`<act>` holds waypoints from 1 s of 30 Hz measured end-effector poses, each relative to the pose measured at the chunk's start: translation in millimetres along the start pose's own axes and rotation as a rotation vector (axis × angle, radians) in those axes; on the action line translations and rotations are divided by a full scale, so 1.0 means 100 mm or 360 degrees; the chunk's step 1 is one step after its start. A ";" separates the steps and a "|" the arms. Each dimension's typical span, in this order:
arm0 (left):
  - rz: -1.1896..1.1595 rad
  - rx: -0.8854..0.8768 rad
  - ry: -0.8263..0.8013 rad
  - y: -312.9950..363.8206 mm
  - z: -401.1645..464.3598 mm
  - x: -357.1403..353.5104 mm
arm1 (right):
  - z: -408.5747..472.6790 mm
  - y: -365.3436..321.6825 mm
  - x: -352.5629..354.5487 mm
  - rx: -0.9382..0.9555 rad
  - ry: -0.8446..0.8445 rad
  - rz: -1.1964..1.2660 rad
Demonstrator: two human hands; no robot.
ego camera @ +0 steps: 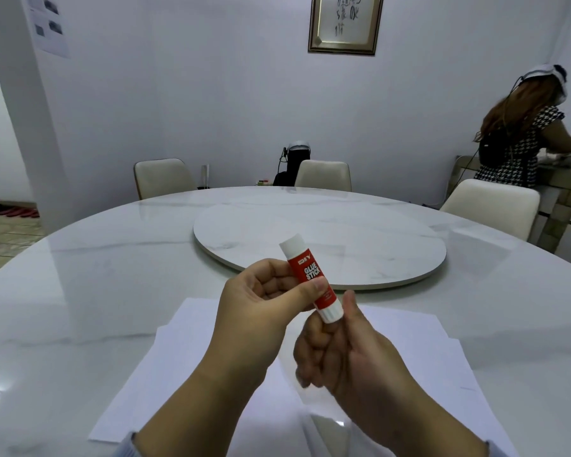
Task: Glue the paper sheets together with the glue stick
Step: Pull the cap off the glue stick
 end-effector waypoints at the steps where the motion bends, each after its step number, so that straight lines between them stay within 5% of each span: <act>1: -0.0001 -0.0002 0.0013 0.00 0.00 0.01 | 0.01 0.00 0.05 0.0088 0.0098 -0.0162; 6: -0.0030 0.0005 0.0005 0.01 0.00 -0.01 | -0.07 -0.23 0.15 0.0675 0.0416 -0.0958; 11: -0.0080 0.0037 -0.0038 -0.01 0.01 0.00 | -0.03 -0.07 0.00 -0.0068 0.0003 0.0052; 18: -0.0006 0.0036 -0.0002 -0.02 0.02 0.01 | -0.09 -0.32 0.22 0.0767 0.0469 -0.1156; 24: -0.0071 0.0045 -0.0058 0.00 0.01 -0.01 | -0.05 -0.12 0.10 0.0097 0.0186 -0.0162; 30: -0.0056 0.0028 -0.0024 0.00 0.03 0.03 | -0.11 -0.30 0.17 0.0679 0.0478 -0.0943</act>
Point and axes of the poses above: each hand's wrist, its own z-axis towards the middle knuckle, its own x-axis out of the back of the hand, y = z × x, the point moved 6 cm from there along z, towards the middle knuckle, and after that the axes turned 5 degrees about y, right-handed, at the moved point
